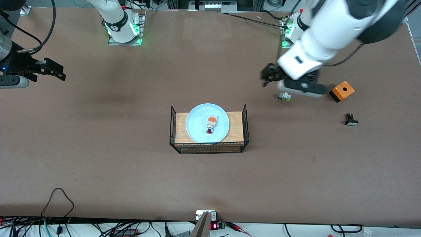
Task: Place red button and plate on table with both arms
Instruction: 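Reach the left gripper down to the red button on the plate, then grasp the red button with the left gripper and lift it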
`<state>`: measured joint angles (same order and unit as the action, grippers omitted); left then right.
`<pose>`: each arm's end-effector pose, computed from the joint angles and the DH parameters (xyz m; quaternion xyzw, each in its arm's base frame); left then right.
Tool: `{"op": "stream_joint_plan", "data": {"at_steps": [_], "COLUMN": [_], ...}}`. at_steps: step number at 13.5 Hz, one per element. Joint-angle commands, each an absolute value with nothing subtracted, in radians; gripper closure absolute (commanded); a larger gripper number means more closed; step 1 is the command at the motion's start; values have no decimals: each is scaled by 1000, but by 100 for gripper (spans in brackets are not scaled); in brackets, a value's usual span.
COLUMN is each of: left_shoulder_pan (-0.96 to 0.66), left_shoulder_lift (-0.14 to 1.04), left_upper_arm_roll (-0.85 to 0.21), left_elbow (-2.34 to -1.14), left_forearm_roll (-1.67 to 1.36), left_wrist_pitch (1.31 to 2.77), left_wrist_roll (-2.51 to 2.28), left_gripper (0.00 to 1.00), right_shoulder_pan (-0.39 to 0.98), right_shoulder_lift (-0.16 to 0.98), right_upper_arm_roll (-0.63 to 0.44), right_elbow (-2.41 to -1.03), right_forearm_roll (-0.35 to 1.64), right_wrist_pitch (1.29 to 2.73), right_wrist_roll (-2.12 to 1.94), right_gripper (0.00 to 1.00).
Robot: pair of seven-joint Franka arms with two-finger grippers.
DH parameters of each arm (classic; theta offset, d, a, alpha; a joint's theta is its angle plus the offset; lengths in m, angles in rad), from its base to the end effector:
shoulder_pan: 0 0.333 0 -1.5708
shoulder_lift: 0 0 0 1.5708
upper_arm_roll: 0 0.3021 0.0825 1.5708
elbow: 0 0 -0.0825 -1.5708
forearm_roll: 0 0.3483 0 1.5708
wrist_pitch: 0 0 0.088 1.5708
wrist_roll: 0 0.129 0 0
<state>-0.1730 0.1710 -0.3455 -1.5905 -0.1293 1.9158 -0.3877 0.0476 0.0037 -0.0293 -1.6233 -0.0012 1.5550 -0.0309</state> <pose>0.5181 -0.2933 0.5247 0.9916 -0.0434 0.0336 0.1174 0.5144 0.0093 0.5626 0.9990 0.0246 -0.0360 0.0004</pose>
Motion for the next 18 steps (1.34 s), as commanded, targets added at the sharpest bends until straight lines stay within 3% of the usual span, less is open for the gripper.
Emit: {"op": "stream_joint_plan", "data": {"at_steps": [1, 6, 8, 11, 18], "left_shoulder_pan": [-234, -339, -383, -422, -443], "left_shoulder_lift": [302, 460, 552, 604, 661], "left_upper_arm_roll": [-370, -365, -364, -362, -364], "left_elbow": [-1546, -1540, -1467, -1457, -1493], "left_forearm_roll": [-137, 179, 297, 447, 465], "left_wrist_pitch": [2136, 2361, 2433, 2439, 2434], "left_wrist_roll": [-419, -599, -749, -894, -900], "left_gripper": [0, 0, 0, 0, 0], "right_shoulder_pan": [46, 46, 41, 40, 31], "right_shoulder_lift": [0, 0, 3, 6, 8], "right_upper_arm_roll": [-29, -31, -34, -34, -37], "right_elbow": [-1612, -1612, -1612, -1612, -1612], "right_forearm_roll": [-3, -3, -5, -5, -3], "right_wrist_pitch": [1539, 1539, 1545, 1545, 1542], "right_wrist_roll": [-21, -21, -21, -21, -21], "right_gripper": [0, 0, 0, 0, 0]}}
